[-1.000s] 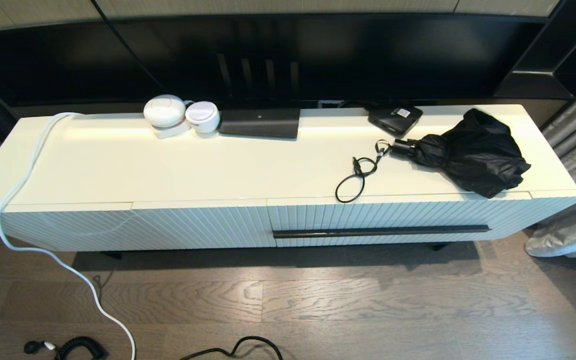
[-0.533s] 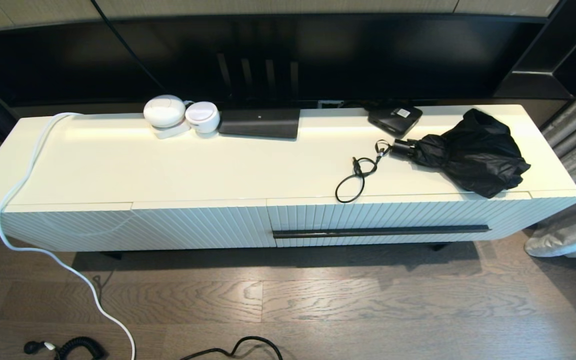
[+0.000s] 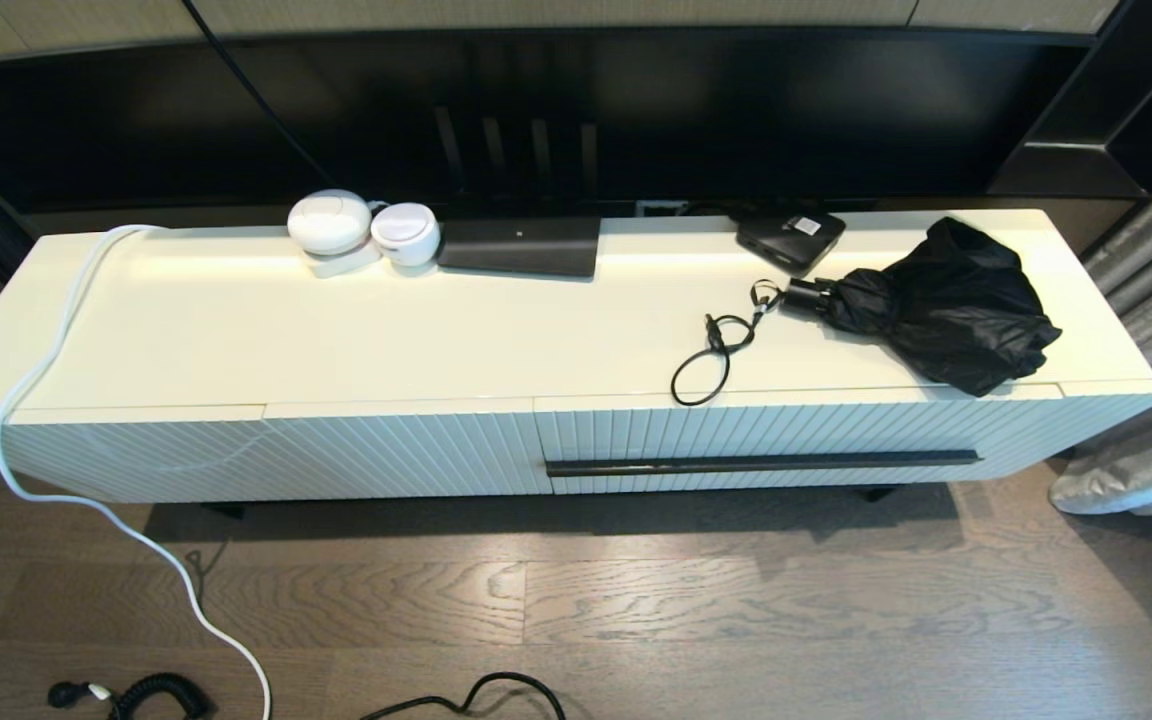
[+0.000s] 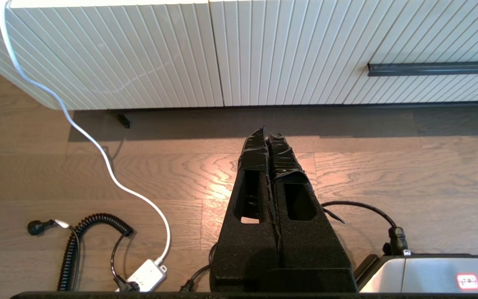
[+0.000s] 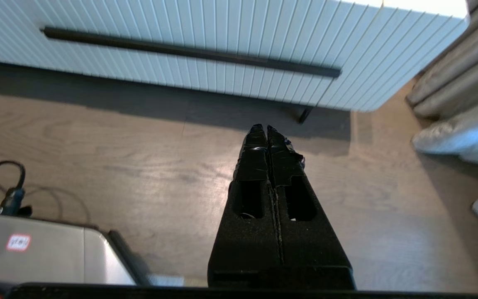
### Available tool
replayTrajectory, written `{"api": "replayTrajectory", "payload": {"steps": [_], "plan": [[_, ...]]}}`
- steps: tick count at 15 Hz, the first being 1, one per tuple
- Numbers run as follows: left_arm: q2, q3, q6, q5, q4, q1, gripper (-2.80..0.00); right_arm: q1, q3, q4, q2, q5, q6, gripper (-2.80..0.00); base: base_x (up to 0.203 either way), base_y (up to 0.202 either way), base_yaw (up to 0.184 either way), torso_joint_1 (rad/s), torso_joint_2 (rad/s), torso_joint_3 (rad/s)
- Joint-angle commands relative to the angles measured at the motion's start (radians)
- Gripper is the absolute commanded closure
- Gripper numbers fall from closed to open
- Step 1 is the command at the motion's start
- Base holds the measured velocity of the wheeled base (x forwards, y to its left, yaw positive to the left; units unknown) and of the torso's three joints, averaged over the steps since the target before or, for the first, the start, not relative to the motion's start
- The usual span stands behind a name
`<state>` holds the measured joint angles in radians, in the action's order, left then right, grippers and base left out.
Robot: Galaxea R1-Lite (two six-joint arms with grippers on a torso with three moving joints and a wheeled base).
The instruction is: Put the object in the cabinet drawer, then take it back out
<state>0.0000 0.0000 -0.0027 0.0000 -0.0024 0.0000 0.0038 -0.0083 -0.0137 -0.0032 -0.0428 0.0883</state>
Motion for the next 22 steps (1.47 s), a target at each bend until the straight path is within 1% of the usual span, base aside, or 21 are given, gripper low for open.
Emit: {"api": "replayTrajectory", "payload": {"steps": [1, 2, 3, 8, 11, 13, 15, 22], "plan": [[0.0, 0.0, 0.0, 0.0, -0.001, 0.0, 0.0, 0.001, 0.008, 0.017, 0.002, -0.002, -0.007, 0.0, 0.0, 0.0, 0.0, 0.0, 0.0, 0.0], [0.0, 0.0, 0.0, 0.0, -0.001, 0.0, 0.0, 0.001, 0.008, 0.02, 0.002, 0.004, -0.042, 0.0, 0.0, 0.0, 0.0, 0.0, 0.0, 0.0], [0.0, 0.002, 0.0, 0.0, -0.001, 0.0, 0.0, 0.001, 0.008, 0.021, 0.002, 0.015, -0.061, 0.0, 0.0, 0.0, 0.0, 0.0, 0.0, 0.0], [0.0, 0.0, 0.0, 0.0, -0.001, 0.0, 0.0, 0.001, 0.007, 0.018, 0.002, 0.02, -0.07, 0.0, 0.0, 0.0, 0.0, 0.0, 0.0, 0.0], [0.0, 0.002, 0.0, 0.0, -0.001, 0.0, 0.0, 0.001, 0.008, 0.018, 0.003, 0.015, -0.031, 0.0, 0.0, 0.0, 0.0, 0.0, 0.0, 0.0], [0.0, 0.001, 0.0, 0.0, -0.001, 0.0, 0.0, 0.001, 0.007, 0.018, 0.004, 0.021, -0.063, 0.0, 0.0, 0.0, 0.0, 0.0, 0.0, 0.0], [0.0, 0.001, 0.0, 0.0, -0.001, 0.001, 0.0, 0.001, 0.008, 0.015, 0.003, 0.027, -0.113, 0.0, 0.0, 0.0, 0.0, 0.0, 0.0, 0.0], [0.0, 0.0, 0.0, 0.0, -0.001, 0.001, 0.0, 0.001, 0.008, 0.014, 0.003, 0.029, -0.114, 0.0, 0.0, 0.0, 0.0, 0.0, 0.0, 0.0]]}}
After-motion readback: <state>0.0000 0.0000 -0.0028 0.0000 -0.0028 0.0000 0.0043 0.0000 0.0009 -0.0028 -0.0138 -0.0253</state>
